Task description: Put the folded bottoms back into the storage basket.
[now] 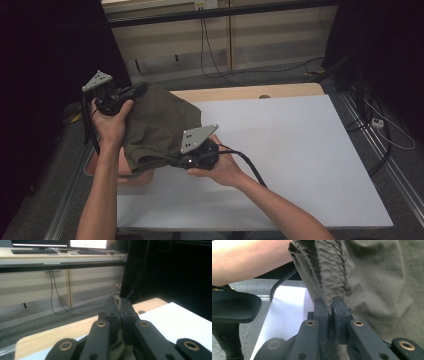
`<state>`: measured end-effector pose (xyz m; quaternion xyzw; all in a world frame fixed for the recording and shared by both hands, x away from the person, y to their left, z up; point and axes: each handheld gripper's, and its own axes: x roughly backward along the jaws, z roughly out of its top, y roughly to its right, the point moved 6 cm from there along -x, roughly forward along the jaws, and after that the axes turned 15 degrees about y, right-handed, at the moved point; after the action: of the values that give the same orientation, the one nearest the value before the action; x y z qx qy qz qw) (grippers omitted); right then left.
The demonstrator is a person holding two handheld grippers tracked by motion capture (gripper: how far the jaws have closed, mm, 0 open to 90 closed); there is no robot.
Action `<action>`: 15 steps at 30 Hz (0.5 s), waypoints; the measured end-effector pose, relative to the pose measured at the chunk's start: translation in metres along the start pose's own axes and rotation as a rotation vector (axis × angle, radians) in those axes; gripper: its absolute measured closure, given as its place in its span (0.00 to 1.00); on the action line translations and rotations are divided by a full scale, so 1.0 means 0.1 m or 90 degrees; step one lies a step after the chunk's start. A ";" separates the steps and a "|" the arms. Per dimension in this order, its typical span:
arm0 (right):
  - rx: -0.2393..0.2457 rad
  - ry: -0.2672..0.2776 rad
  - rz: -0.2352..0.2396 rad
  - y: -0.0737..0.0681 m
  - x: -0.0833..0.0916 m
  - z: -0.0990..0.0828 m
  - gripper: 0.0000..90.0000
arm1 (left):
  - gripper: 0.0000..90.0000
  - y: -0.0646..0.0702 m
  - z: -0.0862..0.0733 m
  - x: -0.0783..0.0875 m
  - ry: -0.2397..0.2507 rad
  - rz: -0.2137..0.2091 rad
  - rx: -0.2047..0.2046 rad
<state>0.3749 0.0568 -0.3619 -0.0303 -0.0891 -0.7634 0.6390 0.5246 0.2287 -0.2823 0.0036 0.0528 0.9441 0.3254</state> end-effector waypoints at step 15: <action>0.002 0.012 0.032 0.00 -0.25 0.19 0.93 | 0.96 -0.21 0.16 0.21 0.017 0.033 0.002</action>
<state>0.3779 0.0839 -0.3476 -0.0244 -0.0839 -0.7471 0.6589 0.5218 0.2592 -0.2693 -0.0069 0.0580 0.9522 0.2999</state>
